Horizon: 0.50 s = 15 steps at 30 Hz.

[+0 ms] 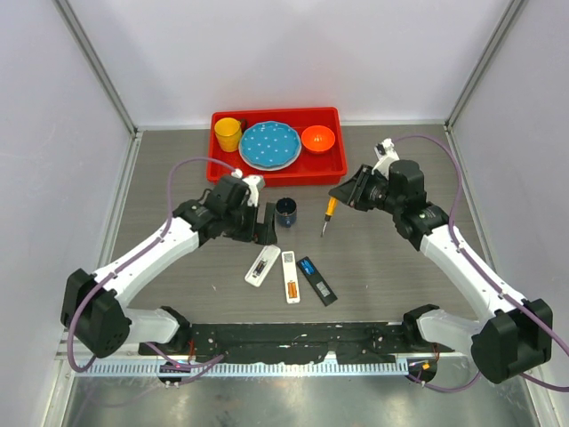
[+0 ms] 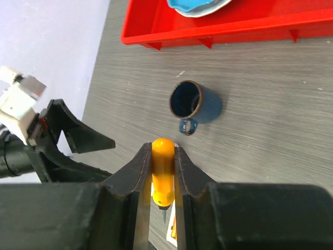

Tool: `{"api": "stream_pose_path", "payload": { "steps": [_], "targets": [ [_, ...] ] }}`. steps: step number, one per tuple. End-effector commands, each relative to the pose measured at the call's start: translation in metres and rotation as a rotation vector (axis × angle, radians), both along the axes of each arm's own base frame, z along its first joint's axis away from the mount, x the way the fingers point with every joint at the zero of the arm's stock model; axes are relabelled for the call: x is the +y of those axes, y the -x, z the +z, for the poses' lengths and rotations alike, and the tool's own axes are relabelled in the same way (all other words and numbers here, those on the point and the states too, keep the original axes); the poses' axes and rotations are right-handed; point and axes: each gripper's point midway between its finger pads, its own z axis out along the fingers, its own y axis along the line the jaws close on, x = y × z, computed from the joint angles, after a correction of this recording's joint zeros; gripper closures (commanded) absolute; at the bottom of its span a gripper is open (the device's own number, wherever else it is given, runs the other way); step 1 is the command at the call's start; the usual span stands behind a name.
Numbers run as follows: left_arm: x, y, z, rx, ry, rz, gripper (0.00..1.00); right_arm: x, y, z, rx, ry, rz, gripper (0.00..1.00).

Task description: Unload the batteries from the remote control

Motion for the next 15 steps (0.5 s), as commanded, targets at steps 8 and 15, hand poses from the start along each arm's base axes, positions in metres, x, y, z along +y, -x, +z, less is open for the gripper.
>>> {"api": "stream_pose_path", "payload": {
  "steps": [8,15],
  "targets": [
    [-0.036,0.041,-0.050,0.124,-0.066,0.005,0.11,-0.018,-0.001,-0.020,-0.017,0.107,-0.056,0.99],
    [-0.069,0.049,-0.079,0.179,-0.109,-0.015,0.15,-0.019,0.001,-0.033,0.009,0.121,-0.053,0.99]
  ]
}}
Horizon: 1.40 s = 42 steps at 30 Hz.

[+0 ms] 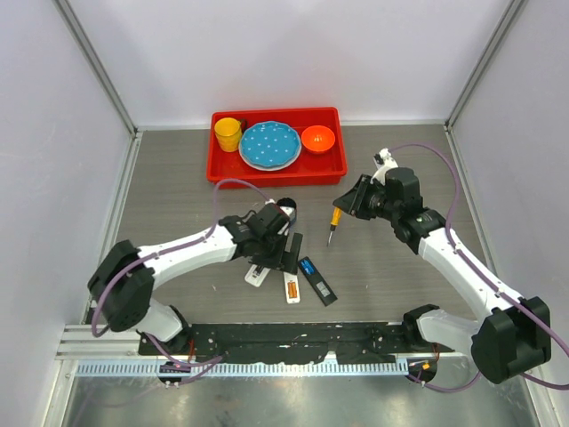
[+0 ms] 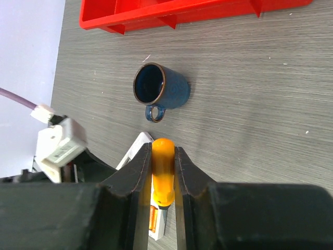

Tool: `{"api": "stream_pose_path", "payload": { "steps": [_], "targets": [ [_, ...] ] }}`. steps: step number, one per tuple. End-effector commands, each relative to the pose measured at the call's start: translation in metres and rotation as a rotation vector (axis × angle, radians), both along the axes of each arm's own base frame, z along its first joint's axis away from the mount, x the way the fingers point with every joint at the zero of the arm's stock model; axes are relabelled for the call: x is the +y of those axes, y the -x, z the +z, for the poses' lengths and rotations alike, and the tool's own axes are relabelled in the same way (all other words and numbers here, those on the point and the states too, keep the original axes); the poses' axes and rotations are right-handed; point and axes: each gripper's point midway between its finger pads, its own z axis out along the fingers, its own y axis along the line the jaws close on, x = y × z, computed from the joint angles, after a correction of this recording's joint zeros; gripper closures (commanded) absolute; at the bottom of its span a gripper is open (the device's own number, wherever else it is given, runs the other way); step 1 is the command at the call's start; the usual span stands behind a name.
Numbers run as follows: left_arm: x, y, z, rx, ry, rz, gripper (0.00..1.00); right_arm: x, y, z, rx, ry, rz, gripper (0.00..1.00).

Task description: Unload the batteries from the remote control

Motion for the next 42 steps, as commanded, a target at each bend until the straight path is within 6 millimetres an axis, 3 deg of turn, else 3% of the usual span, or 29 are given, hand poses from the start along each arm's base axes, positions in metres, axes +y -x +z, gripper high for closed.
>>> {"api": "stream_pose_path", "payload": {
  "steps": [1,7,13,19,21,24,26,28,31,35,39,42],
  "targets": [
    [-0.026,-0.009,-0.004,-0.006,0.024,0.036,0.16,-0.004,-0.004,0.008,-0.056,0.012,-0.013,0.99],
    [-0.035,-0.011,-0.024,0.004,-0.013,0.030,0.23,-0.006,-0.003,0.004,-0.042,0.015,-0.026,0.99],
    [-0.041,-0.006,-0.046,0.017,-0.044,0.027,0.38,-0.007,-0.003,0.002,-0.041,0.020,-0.034,0.99],
    [-0.043,-0.006,-0.061,-0.004,-0.126,0.051,0.40,-0.007,-0.004,0.003,-0.046,0.021,-0.034,0.99],
    [-0.041,-0.006,-0.067,-0.012,-0.159,0.056,0.46,-0.008,-0.003,0.003,-0.047,0.022,-0.033,0.99],
    [-0.031,-0.007,-0.072,-0.022,-0.212,0.075,0.63,-0.008,-0.003,0.004,-0.050,0.026,-0.031,0.99],
    [-0.024,-0.006,-0.071,-0.028,-0.239,0.073,0.81,-0.009,-0.002,0.004,-0.053,0.031,-0.033,0.99],
    [-0.018,-0.008,-0.064,-0.054,-0.245,0.075,0.92,-0.010,-0.003,0.005,-0.054,0.031,-0.036,0.99],
    [-0.014,-0.010,-0.043,-0.107,-0.214,0.060,1.00,-0.010,-0.003,0.006,-0.059,0.030,-0.036,0.99],
    [-0.019,-0.019,0.000,-0.213,-0.129,0.015,1.00,-0.011,-0.004,0.014,-0.078,0.026,-0.047,0.99],
    [-0.046,-0.034,0.043,-0.285,-0.033,-0.033,1.00,-0.016,-0.001,0.039,-0.140,0.009,-0.074,0.99],
    [-0.078,-0.043,0.057,-0.282,0.029,-0.076,1.00,-0.027,0.004,0.058,-0.185,0.015,-0.116,0.99]
  ]
}}
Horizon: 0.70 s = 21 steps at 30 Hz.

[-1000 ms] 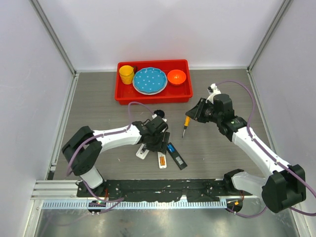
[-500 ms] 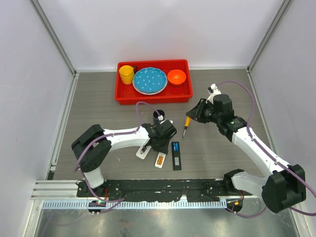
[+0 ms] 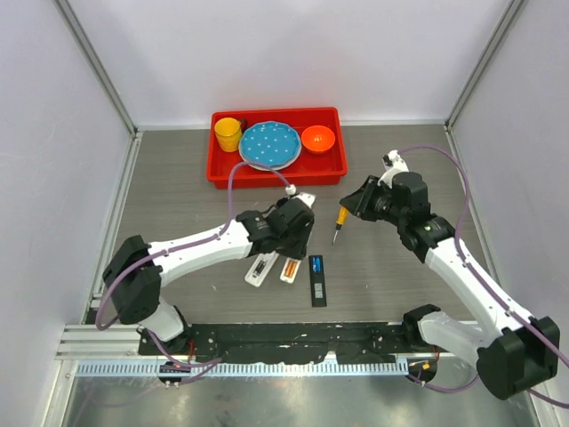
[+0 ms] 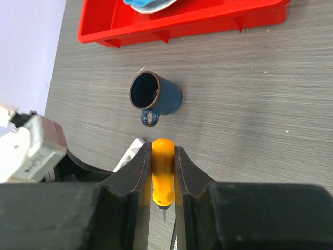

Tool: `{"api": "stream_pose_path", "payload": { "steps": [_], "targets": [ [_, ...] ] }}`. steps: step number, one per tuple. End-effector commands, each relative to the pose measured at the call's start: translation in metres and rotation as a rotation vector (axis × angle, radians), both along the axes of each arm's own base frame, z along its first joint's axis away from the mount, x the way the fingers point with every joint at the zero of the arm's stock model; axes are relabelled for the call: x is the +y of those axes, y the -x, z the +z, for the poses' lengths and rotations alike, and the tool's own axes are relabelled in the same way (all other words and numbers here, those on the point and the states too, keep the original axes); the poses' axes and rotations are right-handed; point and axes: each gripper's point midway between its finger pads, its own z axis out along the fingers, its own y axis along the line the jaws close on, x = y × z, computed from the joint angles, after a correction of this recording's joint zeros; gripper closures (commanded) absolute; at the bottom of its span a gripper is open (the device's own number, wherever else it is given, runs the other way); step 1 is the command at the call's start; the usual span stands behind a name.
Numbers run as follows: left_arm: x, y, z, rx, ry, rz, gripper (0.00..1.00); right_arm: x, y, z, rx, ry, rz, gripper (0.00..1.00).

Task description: Unload the batteries from the remote control

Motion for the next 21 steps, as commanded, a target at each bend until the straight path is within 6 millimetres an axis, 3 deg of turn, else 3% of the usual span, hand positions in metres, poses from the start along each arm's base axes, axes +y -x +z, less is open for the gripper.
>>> {"api": "stream_pose_path", "payload": {
  "steps": [1,2,4,5,7,8,9,10,11,13,14,15,21],
  "targets": [
    [-0.052,-0.025,0.044,-0.075,0.129,-0.087,1.00,-0.017,0.000,0.056,-0.155,-0.006,-0.078,0.99],
    [-0.070,-0.029,0.042,-0.054,0.145,-0.116,1.00,-0.022,0.004,0.060,-0.155,0.008,-0.096,0.99],
    [-0.089,-0.035,0.039,-0.043,0.153,-0.148,1.00,-0.046,0.005,0.067,-0.171,0.060,-0.209,0.99],
    [-0.105,-0.041,0.037,-0.036,0.165,-0.167,1.00,-0.064,0.008,0.062,-0.137,0.118,-0.288,0.99],
    [-0.117,-0.048,0.031,-0.031,0.155,-0.182,1.00,-0.097,0.017,0.060,-0.127,0.201,-0.427,0.99],
    [-0.131,-0.050,0.040,-0.031,0.190,-0.206,1.00,-0.105,0.021,0.060,-0.131,0.217,-0.456,0.99],
    [-0.139,-0.051,0.022,0.002,0.169,-0.223,1.00,-0.113,0.025,0.061,-0.134,0.228,-0.487,0.99],
    [-0.142,-0.051,0.018,0.013,0.162,-0.230,1.00,-0.121,0.028,0.062,-0.140,0.245,-0.526,0.99],
    [-0.151,-0.055,0.019,0.007,0.167,-0.244,1.00,-0.127,0.034,0.063,-0.148,0.246,-0.543,0.99],
    [-0.155,-0.054,-0.006,0.044,0.119,-0.259,1.00,-0.133,0.039,0.064,-0.156,0.251,-0.567,0.99],
    [-0.160,-0.055,-0.007,0.034,0.110,-0.282,1.00,-0.137,0.042,0.062,-0.154,0.261,-0.581,0.99],
    [-0.160,-0.055,-0.022,0.049,0.079,-0.289,1.00,-0.138,0.043,0.061,-0.151,0.267,-0.583,0.99],
    [-0.158,-0.054,-0.045,0.047,0.028,-0.313,0.93,-0.135,0.042,0.049,-0.116,0.292,-0.561,0.99]
  ]
}}
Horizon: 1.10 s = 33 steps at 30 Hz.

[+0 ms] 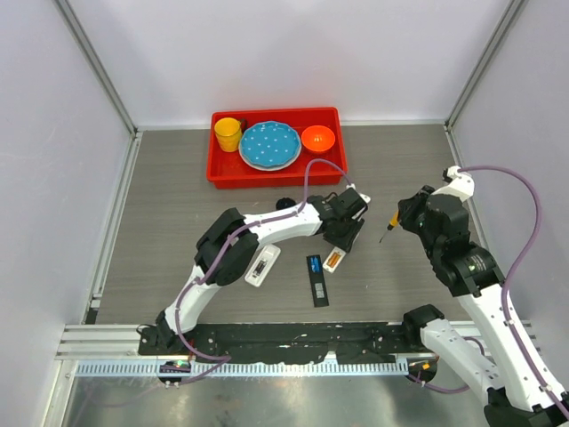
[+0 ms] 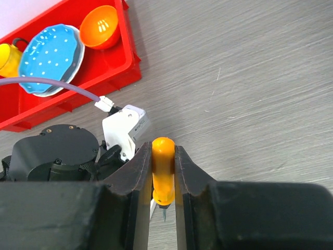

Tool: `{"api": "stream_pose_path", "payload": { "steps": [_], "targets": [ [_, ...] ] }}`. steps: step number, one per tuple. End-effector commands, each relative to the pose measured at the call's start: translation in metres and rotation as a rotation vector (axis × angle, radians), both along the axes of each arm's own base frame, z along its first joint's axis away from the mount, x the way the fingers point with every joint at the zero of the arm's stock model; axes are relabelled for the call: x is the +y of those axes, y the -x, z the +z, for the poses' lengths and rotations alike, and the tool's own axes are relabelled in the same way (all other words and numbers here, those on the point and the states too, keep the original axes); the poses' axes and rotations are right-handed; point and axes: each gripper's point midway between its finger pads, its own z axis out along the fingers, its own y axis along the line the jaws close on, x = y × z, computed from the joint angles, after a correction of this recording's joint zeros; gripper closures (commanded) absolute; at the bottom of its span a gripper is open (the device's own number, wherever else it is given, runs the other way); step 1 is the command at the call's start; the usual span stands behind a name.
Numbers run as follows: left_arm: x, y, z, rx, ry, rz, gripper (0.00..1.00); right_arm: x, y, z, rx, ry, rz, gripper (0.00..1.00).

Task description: Unload the batteries from the remote control

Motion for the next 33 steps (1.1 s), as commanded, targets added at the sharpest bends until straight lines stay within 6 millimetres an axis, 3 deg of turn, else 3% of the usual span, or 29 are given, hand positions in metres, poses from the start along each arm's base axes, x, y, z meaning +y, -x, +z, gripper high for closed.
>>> {"api": "stream_pose_path", "payload": {
  "steps": [1,2,4,6,7,9,10,12,13,15,16,18,19,28,33],
  "targets": [
    [-0.009,-0.001,0.016,-0.034,0.025,-0.056,0.90,-0.006,-0.004,-0.008,0.024,0.034,-0.027,0.99],
    [-0.006,0.000,0.013,-0.033,0.015,-0.063,0.87,-0.003,-0.004,-0.010,0.031,0.033,-0.016,0.99],
    [-0.001,0.002,0.011,-0.039,-0.002,-0.072,0.58,0.000,-0.007,-0.013,0.036,0.031,0.001,0.99],
    [0.005,0.002,0.012,-0.049,-0.015,-0.064,0.36,0.005,-0.008,-0.017,0.043,0.024,0.021,0.99],
    [0.013,0.005,0.006,-0.043,-0.038,-0.060,0.31,0.006,-0.009,-0.018,0.041,0.019,0.027,0.99],
    [0.019,0.008,0.013,-0.051,-0.027,-0.059,0.26,0.010,-0.010,-0.020,0.045,0.010,0.042,0.99],
    [0.029,0.014,0.004,-0.033,-0.050,-0.055,0.25,0.012,-0.011,-0.021,0.041,0.006,0.047,0.99],
    [0.035,0.018,0.011,-0.040,-0.032,-0.047,0.24,0.014,-0.013,-0.025,0.045,0.000,0.057,0.99],
    [0.046,0.026,0.000,-0.019,-0.053,-0.038,0.24,0.018,-0.014,-0.026,0.043,-0.008,0.074,0.99],
    [0.050,0.031,0.006,-0.019,-0.023,-0.033,0.24,0.022,-0.016,-0.031,0.053,-0.018,0.089,0.99],
    [0.060,0.040,-0.004,0.004,-0.042,-0.035,0.24,0.027,-0.018,-0.030,0.047,-0.027,0.107,0.99],
    [0.062,0.044,0.000,0.002,-0.010,-0.032,0.24,0.031,-0.020,-0.035,0.057,-0.038,0.122,0.99],
    [0.069,0.050,-0.009,0.015,-0.027,-0.032,0.25,0.035,-0.023,-0.034,0.045,-0.047,0.133,0.99],
    [0.082,0.054,-0.021,-0.021,-0.020,-0.044,0.31,0.058,-0.037,-0.043,0.040,-0.098,0.219,0.99],
    [0.075,0.049,-0.024,-0.043,0.001,-0.059,0.32,0.063,-0.043,-0.046,0.038,-0.105,0.236,0.99]
  ]
}}
